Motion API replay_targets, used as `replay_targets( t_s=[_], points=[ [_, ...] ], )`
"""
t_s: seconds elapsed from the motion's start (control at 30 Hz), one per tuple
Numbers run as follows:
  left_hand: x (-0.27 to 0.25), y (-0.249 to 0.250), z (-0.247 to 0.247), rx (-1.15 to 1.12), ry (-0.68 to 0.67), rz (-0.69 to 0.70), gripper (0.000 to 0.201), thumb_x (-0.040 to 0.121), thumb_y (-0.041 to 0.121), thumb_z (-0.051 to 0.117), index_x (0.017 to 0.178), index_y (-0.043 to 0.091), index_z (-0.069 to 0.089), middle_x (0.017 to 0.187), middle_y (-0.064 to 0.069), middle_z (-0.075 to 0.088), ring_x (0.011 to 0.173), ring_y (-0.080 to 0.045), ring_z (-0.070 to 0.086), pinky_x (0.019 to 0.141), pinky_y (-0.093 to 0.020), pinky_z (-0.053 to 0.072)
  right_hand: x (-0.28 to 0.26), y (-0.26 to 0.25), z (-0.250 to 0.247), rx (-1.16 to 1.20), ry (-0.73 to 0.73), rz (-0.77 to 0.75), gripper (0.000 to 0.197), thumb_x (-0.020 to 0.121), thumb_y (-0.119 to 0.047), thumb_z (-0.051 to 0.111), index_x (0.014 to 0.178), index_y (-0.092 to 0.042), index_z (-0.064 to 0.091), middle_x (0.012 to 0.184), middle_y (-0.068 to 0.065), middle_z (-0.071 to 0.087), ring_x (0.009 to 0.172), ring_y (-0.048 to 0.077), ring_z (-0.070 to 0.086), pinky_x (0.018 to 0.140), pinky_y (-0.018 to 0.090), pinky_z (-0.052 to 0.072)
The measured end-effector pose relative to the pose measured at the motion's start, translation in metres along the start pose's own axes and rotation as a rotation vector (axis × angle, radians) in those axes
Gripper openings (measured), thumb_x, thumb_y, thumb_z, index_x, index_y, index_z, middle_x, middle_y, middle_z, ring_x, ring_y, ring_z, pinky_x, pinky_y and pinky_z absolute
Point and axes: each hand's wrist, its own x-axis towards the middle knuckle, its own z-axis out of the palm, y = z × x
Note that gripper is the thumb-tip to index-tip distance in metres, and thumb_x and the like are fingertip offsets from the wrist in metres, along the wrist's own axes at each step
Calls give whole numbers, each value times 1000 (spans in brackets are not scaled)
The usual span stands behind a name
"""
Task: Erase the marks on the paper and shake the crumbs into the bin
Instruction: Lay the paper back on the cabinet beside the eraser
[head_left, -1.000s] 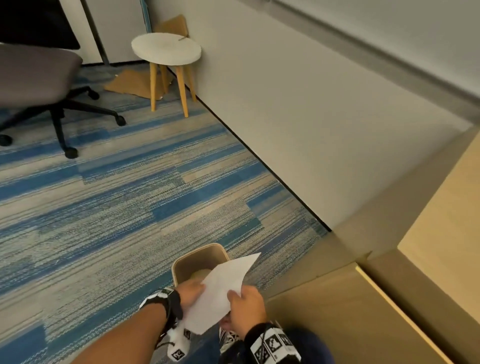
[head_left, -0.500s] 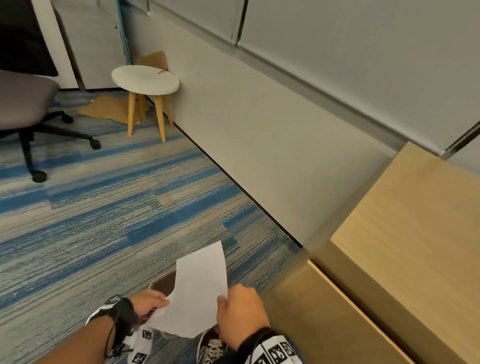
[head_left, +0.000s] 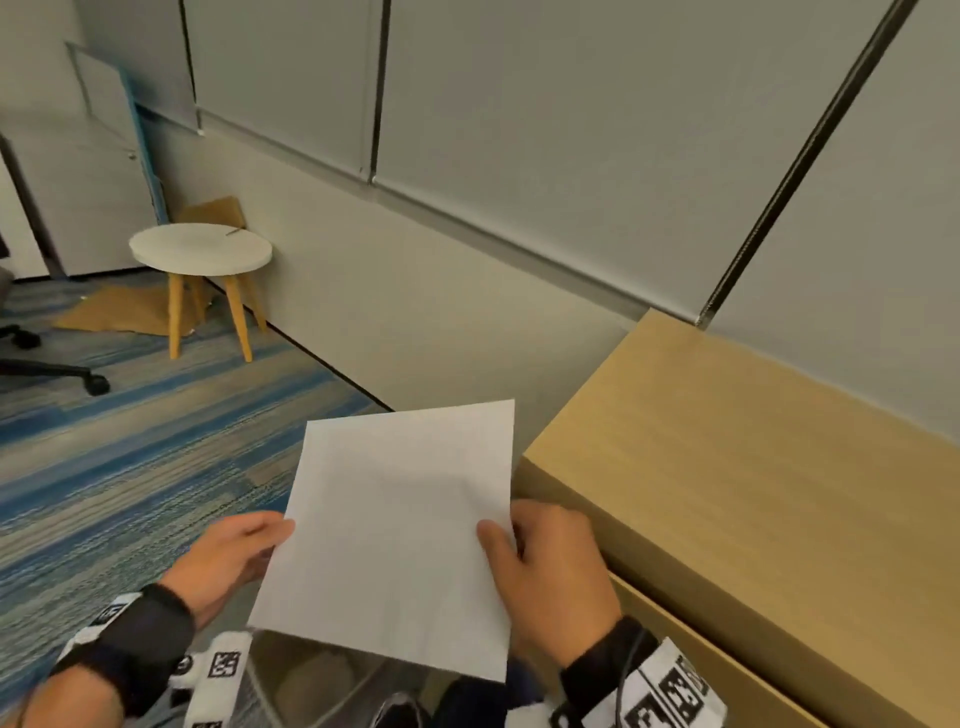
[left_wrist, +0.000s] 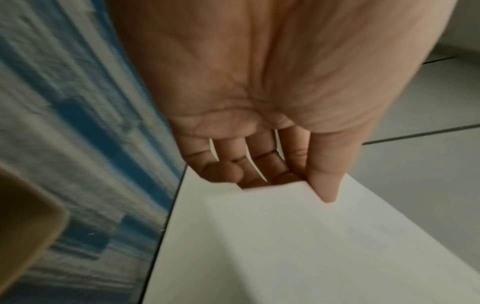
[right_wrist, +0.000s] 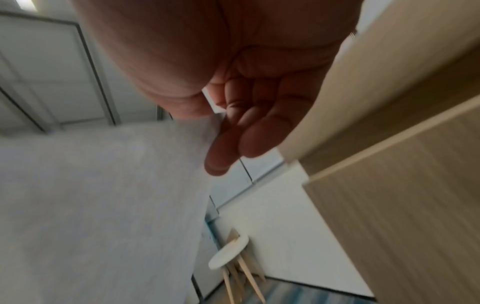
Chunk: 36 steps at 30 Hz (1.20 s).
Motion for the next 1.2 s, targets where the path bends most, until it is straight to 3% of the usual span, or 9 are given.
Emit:
replay_targets(
  t_s=[0.1, 0.27, 0.5, 0.67, 0.73, 0.87, 1.0, 1.1, 1.2],
  points=[
    [-16, 50, 15, 114, -20, 134, 22, 96, 16, 58, 102, -1, 71, 100, -18, 74, 92, -35, 70, 89, -43, 51, -13, 7, -51, 70, 139, -21, 40, 97, -35, 60, 68, -7, 62, 59, 8, 63, 52, 20, 58, 52, 32, 47],
    [-32, 130, 73, 268, -83, 358, 23, 93, 18, 63, 85, 0, 73, 77, -19, 69, 63, -22, 52, 62, -33, 40, -33, 39, -130, 78, 298, 53, 44, 95, -30, 64, 63, 0, 54, 55, 15, 58, 47, 24, 51, 50, 36, 45],
    [-29, 219, 203, 490, -239, 551, 23, 93, 18, 67, 73, 8, 72, 67, -4, 72, 58, -10, 62, 60, -26, 45, -77, 111, -223, 103, 406, 313, 43, 95, -23, 66, 72, 12, 56, 73, 28, 69, 55, 31, 70, 49, 34, 59],
    [-16, 247, 291, 611, -294, 551, 28, 90, 16, 70, 65, 5, 70, 48, 4, 59, 42, -4, 49, 56, -27, 40, -106, 154, -267, 86, 360, 493, 32, 96, -20, 65, 71, -1, 59, 56, 13, 68, 44, 20, 64, 49, 30, 56],
    [-11, 252, 323, 690, -307, 537, 30, 90, 16, 70, 64, 0, 68, 48, 4, 59, 42, -7, 49, 55, -26, 41, -120, 167, -286, 84, 387, 560, 25, 95, -16, 64, 79, 3, 64, 61, 12, 72, 47, 18, 62, 49, 29, 55],
    [4, 252, 371, 836, -354, 468, 35, 88, 16, 71, 55, 10, 63, 49, 1, 58, 49, -16, 51, 57, -25, 45, -146, 191, -322, -92, 365, 663, 10, 90, -22, 70, 87, -13, 71, 77, 5, 74, 60, 16, 68, 50, 27, 56],
    [15, 246, 401, 954, -369, 383, 23, 86, 17, 73, 66, 5, 72, 57, -3, 66, 56, -21, 59, 66, -31, 53, -158, 211, -336, -311, 145, 796, 36, 83, -40, 76, 113, -21, 66, 114, 0, 66, 88, 16, 62, 70, 28, 56],
    [22, 239, 414, 984, -374, 327, 18, 85, 17, 74, 79, 0, 76, 68, -8, 71, 61, -23, 63, 67, -30, 54, -158, 218, -333, -289, 3, 870, 53, 87, -43, 73, 130, -16, 58, 118, 2, 59, 79, 13, 58, 67, 24, 52],
    [26, 234, 421, 1006, -373, 259, 19, 84, 14, 75, 82, -5, 75, 65, -9, 69, 53, -22, 59, 57, -26, 50, -151, 225, -326, -297, -55, 908, 56, 88, -50, 68, 129, -12, 59, 121, 5, 64, 90, 19, 62, 82, 32, 55]
  ],
)
